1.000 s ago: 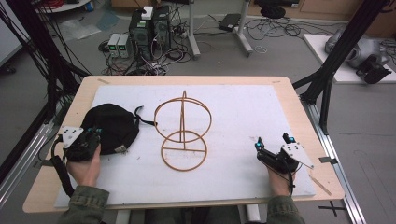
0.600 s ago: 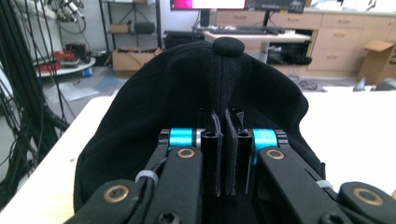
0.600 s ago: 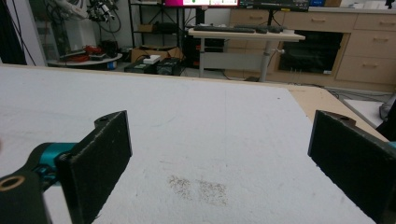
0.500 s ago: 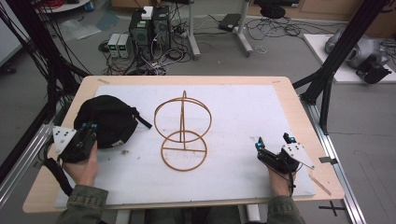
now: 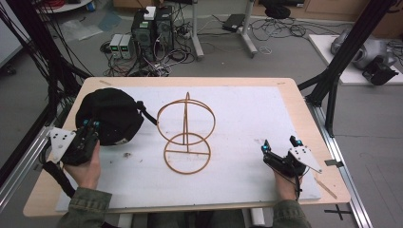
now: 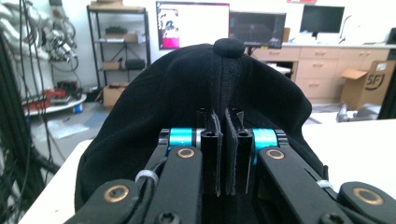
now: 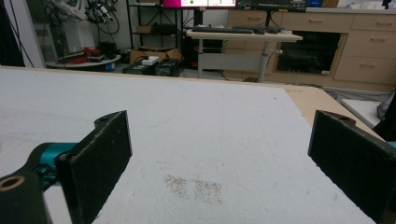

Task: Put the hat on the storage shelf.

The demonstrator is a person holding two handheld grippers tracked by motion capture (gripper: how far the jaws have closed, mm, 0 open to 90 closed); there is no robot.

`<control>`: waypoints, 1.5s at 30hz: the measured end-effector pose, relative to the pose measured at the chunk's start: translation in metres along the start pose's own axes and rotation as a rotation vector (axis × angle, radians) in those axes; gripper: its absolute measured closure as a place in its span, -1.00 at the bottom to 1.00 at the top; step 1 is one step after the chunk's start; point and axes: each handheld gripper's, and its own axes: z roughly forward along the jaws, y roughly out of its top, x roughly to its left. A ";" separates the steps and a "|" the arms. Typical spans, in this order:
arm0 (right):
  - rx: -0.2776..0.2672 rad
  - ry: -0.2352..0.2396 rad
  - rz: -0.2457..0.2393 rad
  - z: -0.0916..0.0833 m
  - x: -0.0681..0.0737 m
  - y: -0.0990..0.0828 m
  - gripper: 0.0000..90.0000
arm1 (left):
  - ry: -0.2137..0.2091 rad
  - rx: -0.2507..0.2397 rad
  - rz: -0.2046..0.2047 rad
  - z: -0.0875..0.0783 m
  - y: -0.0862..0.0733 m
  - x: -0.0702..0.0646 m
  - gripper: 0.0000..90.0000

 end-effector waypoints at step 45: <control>-0.024 0.015 0.002 0.007 0.008 0.003 -0.88 | -0.096 -0.408 -0.102 -0.017 0.074 -0.022 0.91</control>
